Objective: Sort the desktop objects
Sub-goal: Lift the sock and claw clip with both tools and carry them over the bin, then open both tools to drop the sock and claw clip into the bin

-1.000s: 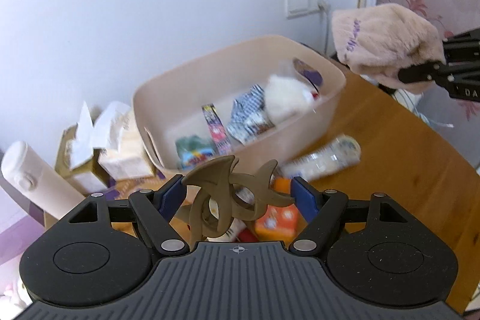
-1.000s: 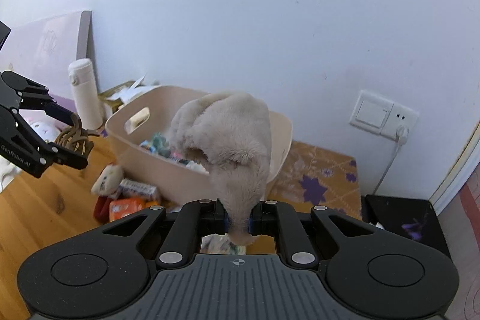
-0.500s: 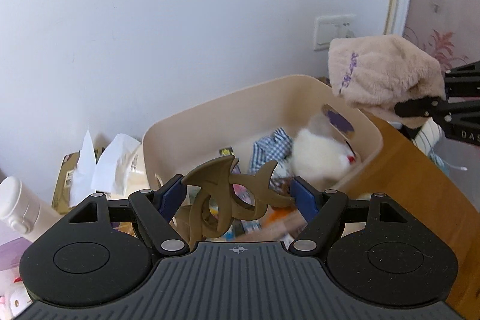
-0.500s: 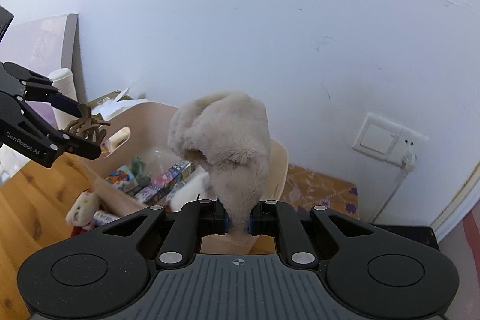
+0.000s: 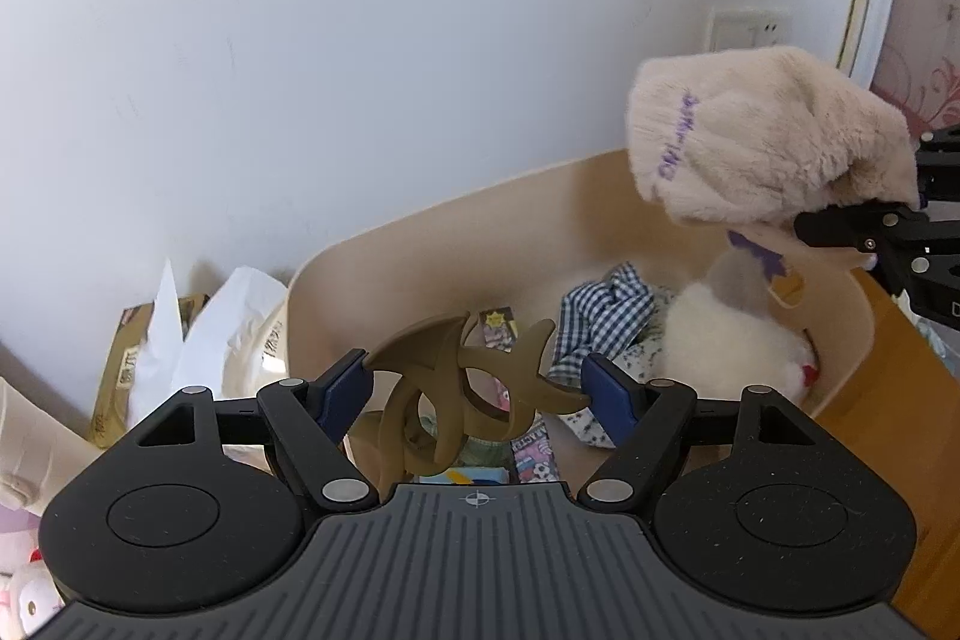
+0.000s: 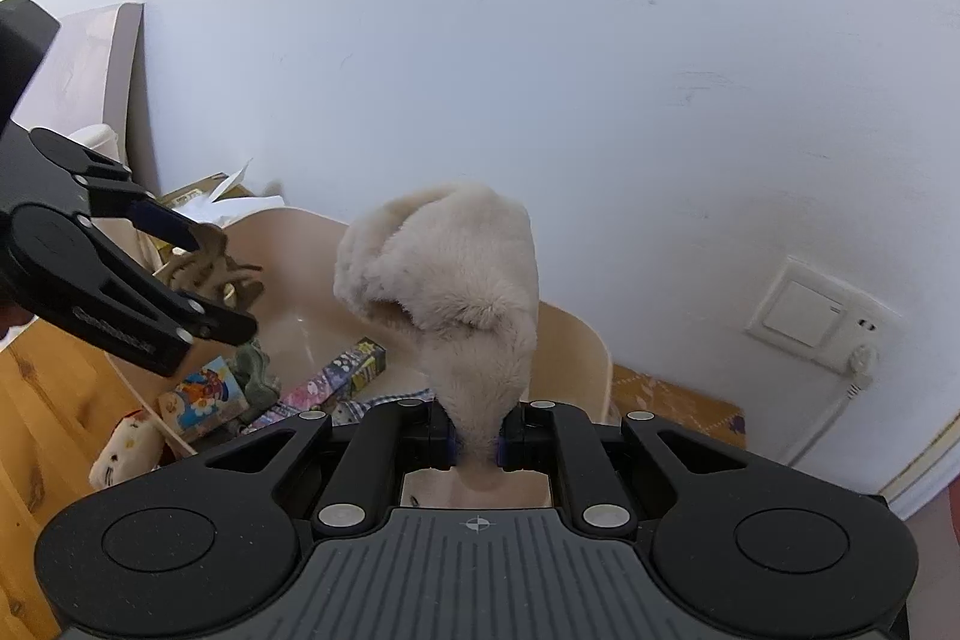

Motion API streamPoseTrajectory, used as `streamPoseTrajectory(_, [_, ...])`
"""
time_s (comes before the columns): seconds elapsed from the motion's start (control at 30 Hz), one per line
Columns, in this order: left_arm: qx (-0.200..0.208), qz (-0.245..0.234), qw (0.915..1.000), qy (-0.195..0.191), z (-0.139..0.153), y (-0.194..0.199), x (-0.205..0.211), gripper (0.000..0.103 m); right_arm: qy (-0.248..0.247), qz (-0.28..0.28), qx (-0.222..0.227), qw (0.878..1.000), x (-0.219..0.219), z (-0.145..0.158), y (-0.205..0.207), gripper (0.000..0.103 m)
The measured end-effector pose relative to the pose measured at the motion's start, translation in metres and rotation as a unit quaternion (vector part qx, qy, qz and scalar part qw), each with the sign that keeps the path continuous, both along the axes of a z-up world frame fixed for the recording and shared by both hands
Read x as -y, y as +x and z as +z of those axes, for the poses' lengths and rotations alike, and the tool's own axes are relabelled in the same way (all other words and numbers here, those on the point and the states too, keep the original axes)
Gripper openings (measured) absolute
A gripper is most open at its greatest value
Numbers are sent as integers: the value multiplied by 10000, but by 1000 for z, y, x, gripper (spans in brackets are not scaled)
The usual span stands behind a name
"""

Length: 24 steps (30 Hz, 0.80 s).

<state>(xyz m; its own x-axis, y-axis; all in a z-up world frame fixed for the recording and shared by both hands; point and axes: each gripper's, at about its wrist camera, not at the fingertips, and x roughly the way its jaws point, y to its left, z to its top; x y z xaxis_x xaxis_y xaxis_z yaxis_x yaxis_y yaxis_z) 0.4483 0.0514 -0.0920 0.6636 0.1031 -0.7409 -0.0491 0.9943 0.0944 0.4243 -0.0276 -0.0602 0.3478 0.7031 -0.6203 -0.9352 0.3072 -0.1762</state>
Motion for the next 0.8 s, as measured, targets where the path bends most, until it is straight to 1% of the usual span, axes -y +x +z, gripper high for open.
streamPoseTrajectory(0.17, [-259,135,9995,103,-15,8,0,77,-202,125,-58,9997,-19,-11,-1,12])
streamPoseTrajectory(0.33, [-432,30,9990,92,-24,8,3,77,-458,179,-197,9986,-32,-27,-1,12])
streamPoseTrajectory(0.5, [-603,71,9981,129,-34,10,5,78,-658,173,-346,9971,-37,-38,-2,14])
streamPoseTrajectory(0.57, [-678,18,9976,131,-36,11,7,78,-687,176,-393,9967,-38,-41,-2,17])
streamPoseTrajectory(0.6, [-702,-9,9974,148,-36,9,10,78,-683,163,-404,9967,-38,-42,-3,21])
streamPoseTrajectory(0.63, [-730,-19,9972,164,-37,9,10,78,-667,146,-405,9968,-39,-42,-3,28])
streamPoseTrajectory(0.7, [-808,4,9966,168,-38,8,10,78,-620,131,-425,9971,-38,-41,-4,36])
streamPoseTrajectory(0.77, [-863,12,9962,113,-38,7,10,78,-578,143,-410,9974,-35,-39,-6,40])
streamPoseTrajectory(0.8, [-899,0,9959,84,-38,7,9,78,-565,148,-403,9975,-35,-38,-7,44])
